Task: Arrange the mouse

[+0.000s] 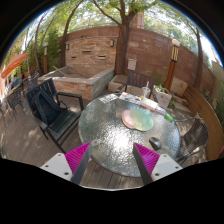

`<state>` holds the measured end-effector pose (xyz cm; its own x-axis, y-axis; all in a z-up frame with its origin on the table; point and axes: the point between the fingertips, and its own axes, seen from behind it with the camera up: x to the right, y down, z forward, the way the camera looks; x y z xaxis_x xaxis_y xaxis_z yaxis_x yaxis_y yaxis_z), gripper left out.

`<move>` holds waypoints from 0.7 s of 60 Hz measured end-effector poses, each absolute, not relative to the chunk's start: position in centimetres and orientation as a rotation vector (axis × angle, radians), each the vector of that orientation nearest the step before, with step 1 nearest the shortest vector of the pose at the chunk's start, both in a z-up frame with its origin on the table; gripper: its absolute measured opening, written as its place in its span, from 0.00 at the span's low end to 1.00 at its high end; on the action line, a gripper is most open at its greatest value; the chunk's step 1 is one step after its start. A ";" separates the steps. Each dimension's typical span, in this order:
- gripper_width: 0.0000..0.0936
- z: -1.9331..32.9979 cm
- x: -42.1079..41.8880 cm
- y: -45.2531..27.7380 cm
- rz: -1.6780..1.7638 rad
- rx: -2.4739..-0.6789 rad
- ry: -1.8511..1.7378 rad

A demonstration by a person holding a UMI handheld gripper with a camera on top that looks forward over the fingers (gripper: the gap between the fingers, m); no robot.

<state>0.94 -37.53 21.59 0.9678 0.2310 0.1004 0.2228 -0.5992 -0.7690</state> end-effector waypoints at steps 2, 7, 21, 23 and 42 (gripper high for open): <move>0.91 21.1 1.4 -38.0 0.007 -2.244 -0.305; 0.91 19.6 2.8 -38.3 0.006 -2.289 -0.270; 0.91 9.6 14.7 -35.7 -0.058 -2.377 -0.165; 0.92 8.6 16.1 -34.7 -0.062 -2.372 -0.154; 0.92 1.6 26.5 -22.6 -0.114 -2.306 -0.092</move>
